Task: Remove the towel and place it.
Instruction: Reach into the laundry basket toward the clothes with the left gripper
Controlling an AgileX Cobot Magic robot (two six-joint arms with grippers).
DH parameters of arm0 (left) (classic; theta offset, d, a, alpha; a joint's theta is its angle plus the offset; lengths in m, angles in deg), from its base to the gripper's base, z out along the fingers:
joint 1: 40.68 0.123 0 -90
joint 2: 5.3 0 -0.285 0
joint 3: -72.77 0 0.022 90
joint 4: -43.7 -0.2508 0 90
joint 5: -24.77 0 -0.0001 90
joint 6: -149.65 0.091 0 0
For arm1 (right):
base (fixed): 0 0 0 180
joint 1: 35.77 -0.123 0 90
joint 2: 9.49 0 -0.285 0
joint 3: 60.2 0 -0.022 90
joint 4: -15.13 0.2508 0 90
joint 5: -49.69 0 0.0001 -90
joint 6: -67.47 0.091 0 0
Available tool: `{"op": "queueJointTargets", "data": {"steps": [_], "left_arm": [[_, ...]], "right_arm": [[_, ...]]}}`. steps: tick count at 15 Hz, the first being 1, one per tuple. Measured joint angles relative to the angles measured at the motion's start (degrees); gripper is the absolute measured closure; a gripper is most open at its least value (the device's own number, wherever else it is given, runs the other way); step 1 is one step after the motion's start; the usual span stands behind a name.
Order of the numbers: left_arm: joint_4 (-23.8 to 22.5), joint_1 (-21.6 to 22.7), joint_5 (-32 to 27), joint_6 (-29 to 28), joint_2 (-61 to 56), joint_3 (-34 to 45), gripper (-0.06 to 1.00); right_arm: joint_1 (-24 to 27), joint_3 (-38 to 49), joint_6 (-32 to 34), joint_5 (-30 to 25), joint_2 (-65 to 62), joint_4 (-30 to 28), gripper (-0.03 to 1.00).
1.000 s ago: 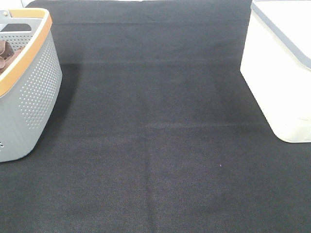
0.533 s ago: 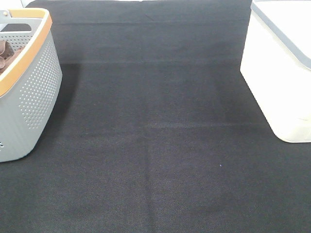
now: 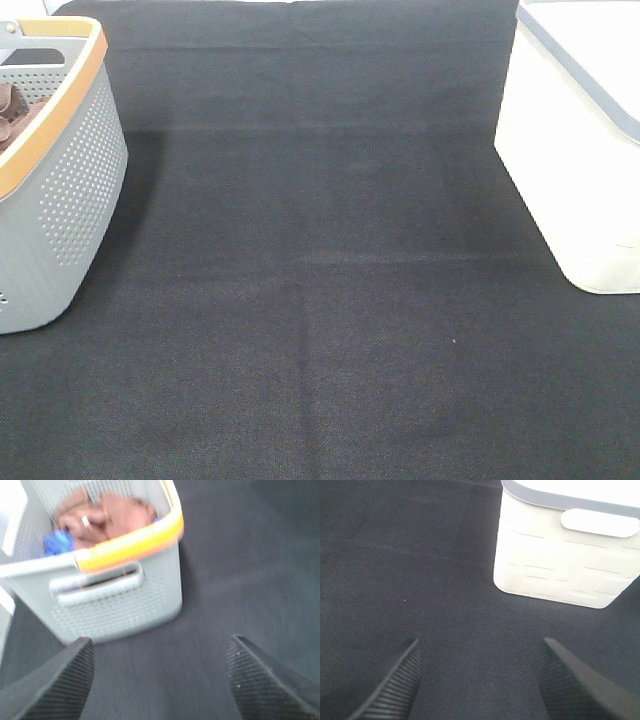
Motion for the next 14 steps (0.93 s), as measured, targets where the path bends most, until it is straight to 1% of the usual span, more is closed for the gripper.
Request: {"op": "queueJointTargets", "data": {"steps": [1,2,4,5,7,8,9,10,11,12,14], "left_arm": [[0.0,0.0,4.6,-1.0,0.6,-0.5,0.24],[0.0,0.0,12.4,-2.4,3.0,-0.6,0.24],[0.0,0.0,22.3,-4.4,8.3,-0.6,0.24],[0.1,0.0,26.8,-5.5,11.5,-0.6,0.24],[0.1,0.0,33.6,-6.7,19.5,-1.4,0.24],[0.1,0.0,37.2,-7.0,26.7,-3.6,0.24],[0.1,0.0,37.9,-7.0,32.5,-6.0,0.24],[0.1,0.0,37.9,-7.0,32.5,-6.0,0.24],[0.1,0.0,37.5,-7.1,38.0,-9.7,0.24],[0.1,0.0,36.1,-7.2,43.5,-13.9,0.24],[0.1,0.0,30.7,-7.3,54.5,-23.2,0.24]], "right_arm": [[0.0,0.0,0.0,0.0,0.0,0.0,0.33],[0.0,0.0,0.0,0.0,0.0,0.0,0.33],[0.0,0.0,0.0,0.0,0.0,0.0,0.33],[0.0,0.0,0.0,0.0,0.0,0.0,0.33],[0.0,0.0,0.0,0.0,0.0,0.1,0.33],[0.0,0.0,0.0,0.0,0.0,0.2,0.33],[0.0,0.0,0.0,0.0,0.0,0.2,0.33],[0.0,0.0,0.0,0.0,0.0,0.2,0.33],[0.0,0.0,0.0,0.0,0.0,0.2,0.33],[0.0,0.0,0.0,0.0,0.0,0.2,0.33],[0.0,0.0,0.0,0.0,0.0,0.2,0.33]]}}
